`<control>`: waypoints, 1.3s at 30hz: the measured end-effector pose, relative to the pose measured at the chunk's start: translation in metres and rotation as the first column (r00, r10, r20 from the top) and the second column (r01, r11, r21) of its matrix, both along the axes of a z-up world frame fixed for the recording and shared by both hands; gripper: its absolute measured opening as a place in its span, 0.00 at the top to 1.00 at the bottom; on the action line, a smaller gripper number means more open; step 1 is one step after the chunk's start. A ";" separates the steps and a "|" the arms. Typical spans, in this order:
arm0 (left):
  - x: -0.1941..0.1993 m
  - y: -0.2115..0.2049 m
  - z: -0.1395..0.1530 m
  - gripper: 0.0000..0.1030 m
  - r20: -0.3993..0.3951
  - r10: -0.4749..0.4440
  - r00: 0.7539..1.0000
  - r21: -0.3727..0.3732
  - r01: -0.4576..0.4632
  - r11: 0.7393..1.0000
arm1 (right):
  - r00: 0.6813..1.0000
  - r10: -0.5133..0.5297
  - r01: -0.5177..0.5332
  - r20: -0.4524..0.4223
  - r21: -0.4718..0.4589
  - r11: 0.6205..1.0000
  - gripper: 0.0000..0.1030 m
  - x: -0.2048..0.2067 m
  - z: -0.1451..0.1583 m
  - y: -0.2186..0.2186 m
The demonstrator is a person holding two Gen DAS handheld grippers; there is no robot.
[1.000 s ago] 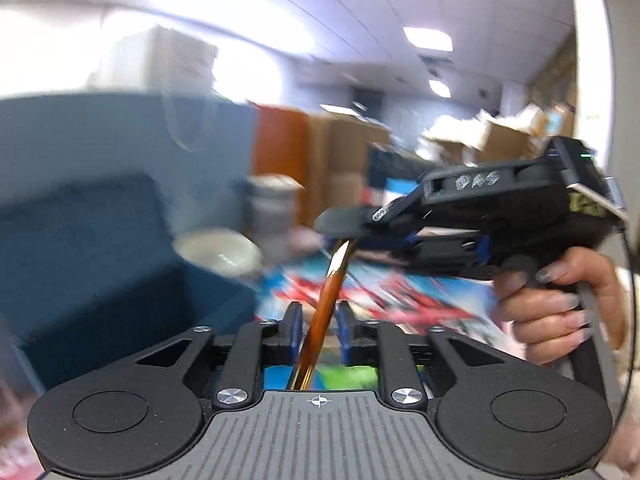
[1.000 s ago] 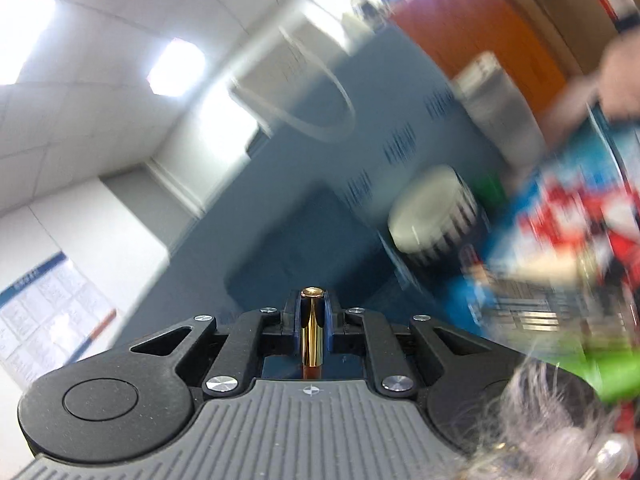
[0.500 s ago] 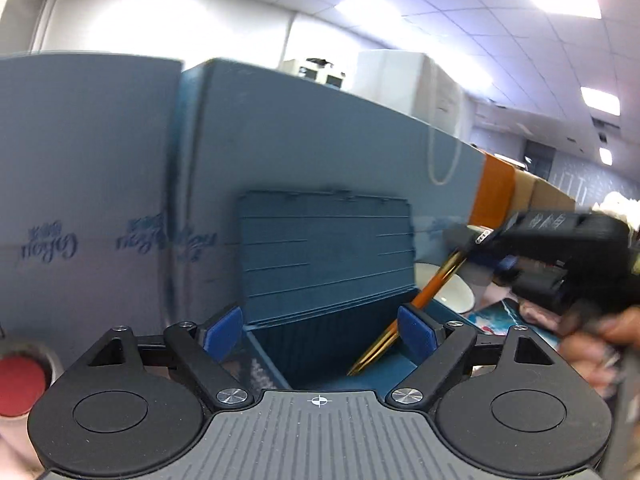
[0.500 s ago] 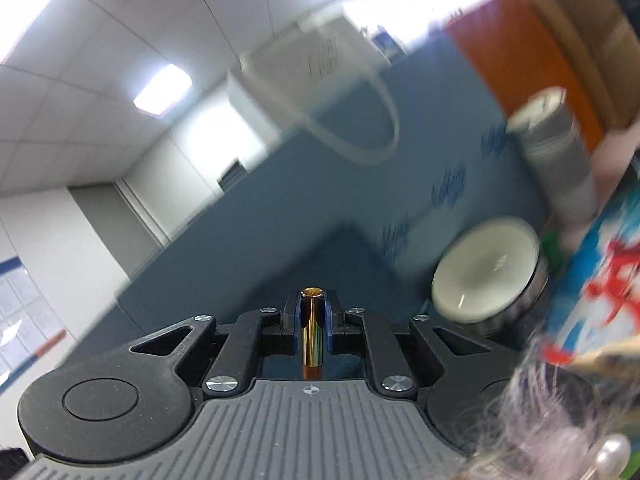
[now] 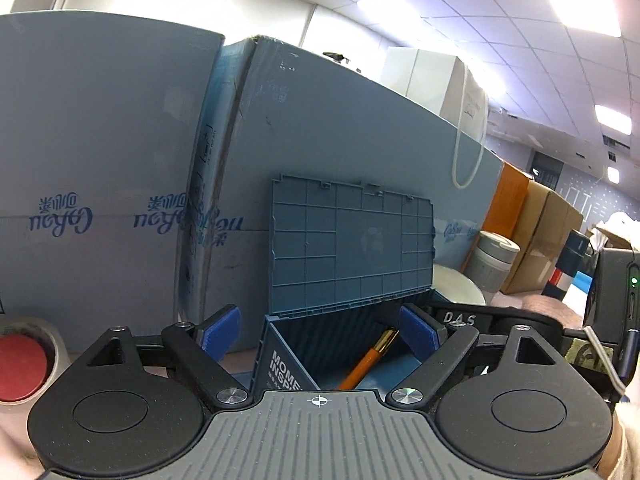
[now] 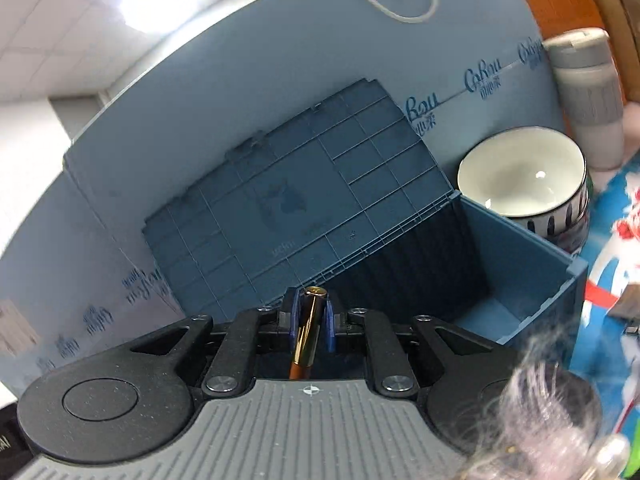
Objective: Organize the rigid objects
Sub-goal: 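Lower the orange pen into the blue box and open the right tool, then move the right tool back to the mat and grasp a dark blue marker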
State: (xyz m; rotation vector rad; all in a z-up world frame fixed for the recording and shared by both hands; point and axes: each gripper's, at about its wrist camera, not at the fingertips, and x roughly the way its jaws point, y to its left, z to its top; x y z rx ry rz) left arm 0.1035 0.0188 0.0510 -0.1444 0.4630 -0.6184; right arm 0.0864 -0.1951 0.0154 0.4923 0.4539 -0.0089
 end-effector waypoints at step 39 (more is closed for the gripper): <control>-0.025 -0.011 0.015 0.06 0.082 -0.115 0.990 -0.063 0.120 0.991 | 0.952 -0.070 0.144 0.298 -0.234 0.962 0.00 -0.124 0.050 -0.032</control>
